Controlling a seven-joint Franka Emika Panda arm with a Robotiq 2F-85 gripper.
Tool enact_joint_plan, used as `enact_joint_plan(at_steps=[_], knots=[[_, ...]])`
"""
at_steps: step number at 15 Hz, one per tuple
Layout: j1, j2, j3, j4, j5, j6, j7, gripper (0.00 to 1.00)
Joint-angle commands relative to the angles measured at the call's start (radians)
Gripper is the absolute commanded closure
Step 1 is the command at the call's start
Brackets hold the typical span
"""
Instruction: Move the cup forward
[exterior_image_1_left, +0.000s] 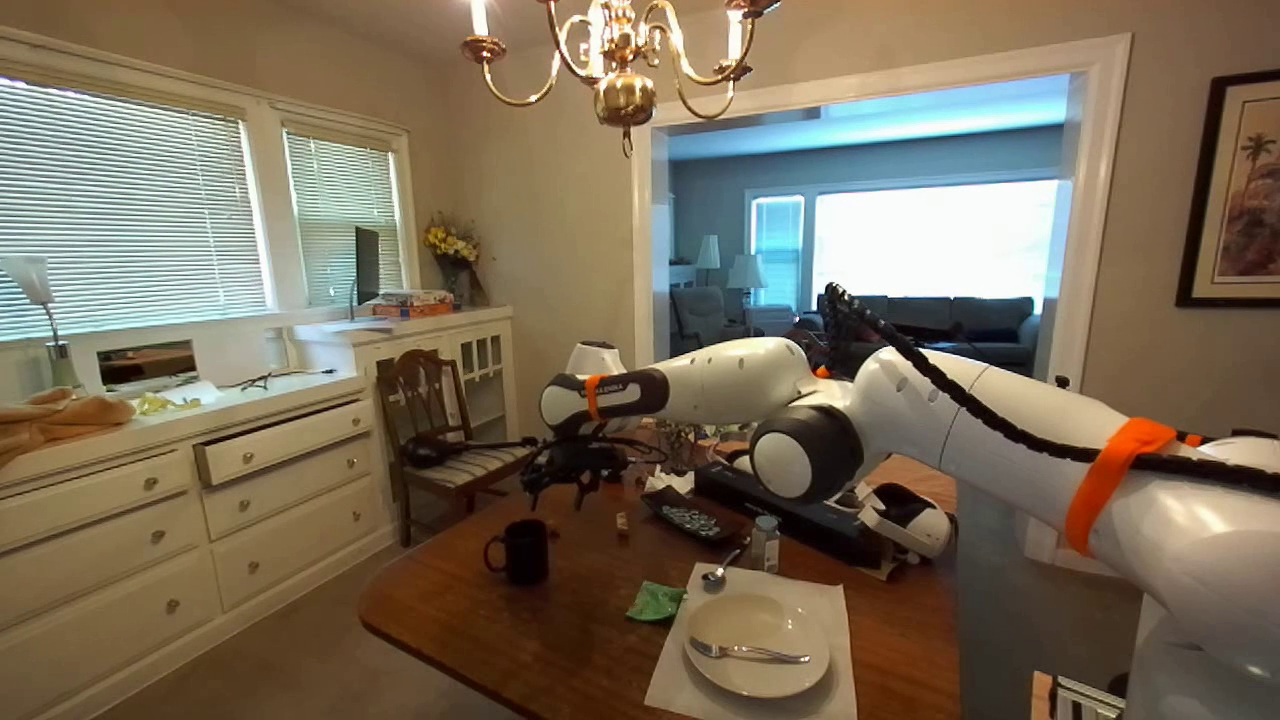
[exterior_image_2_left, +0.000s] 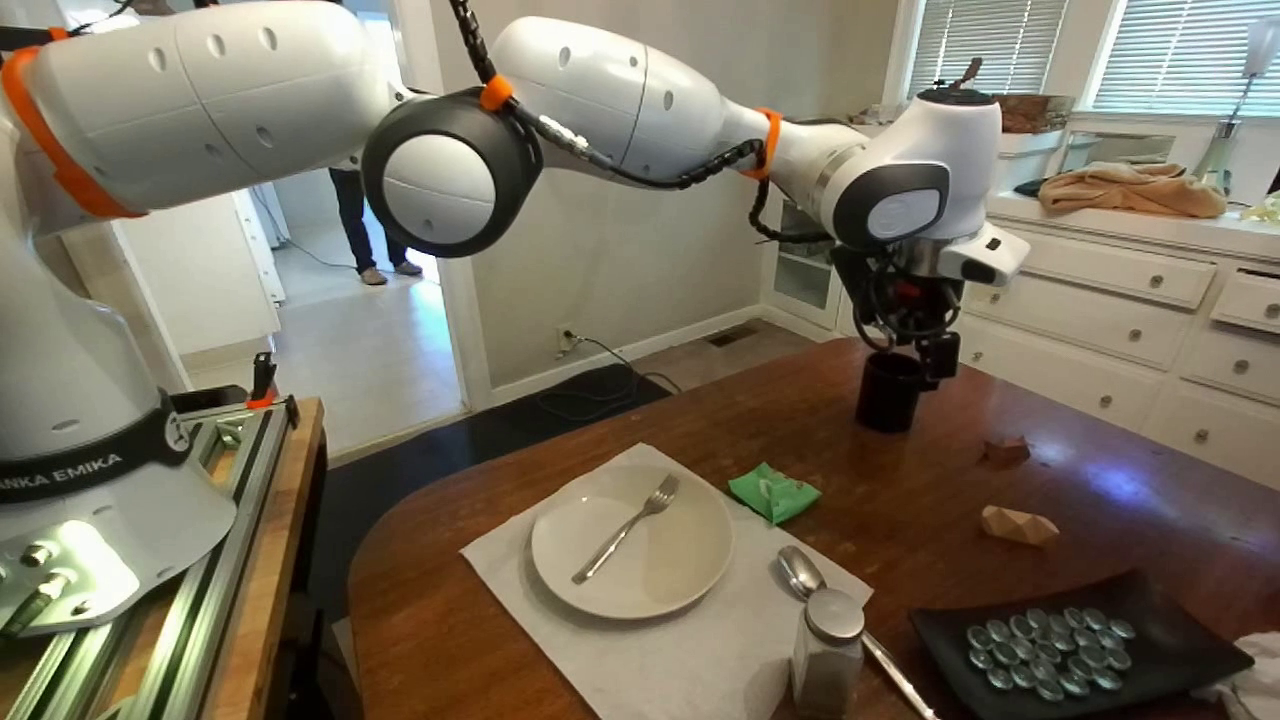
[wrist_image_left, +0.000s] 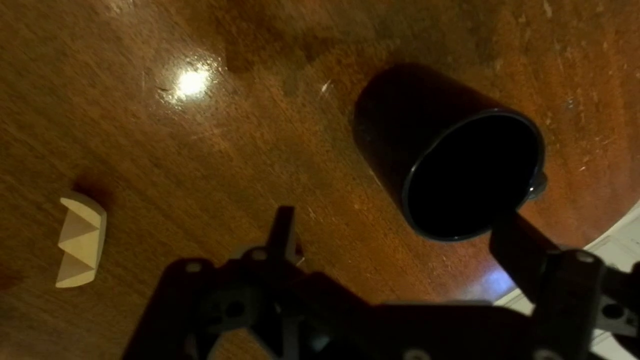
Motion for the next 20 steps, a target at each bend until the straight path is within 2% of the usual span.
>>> enact_joint_plan(at_steps=[1, 8, 9, 10, 13, 18, 20], knots=[[-0.005, 0.029, 0.020, 0.011, 0.016, 0.047, -0.016, 0.00], [-0.019, 0.068, 0.097, 0.018, 0.049, 0.055, -0.072, 0.00], [-0.022, 0.074, 0.106, 0.019, 0.051, 0.052, -0.074, 0.08], [-0.024, 0.078, 0.115, 0.019, 0.053, 0.048, -0.074, 0.26], [-0.032, 0.088, 0.133, 0.020, 0.049, 0.045, -0.069, 0.51], [-0.042, 0.095, 0.151, 0.021, 0.042, 0.041, -0.067, 0.89], [-0.040, 0.091, 0.148, 0.021, 0.034, 0.040, -0.061, 1.00]])
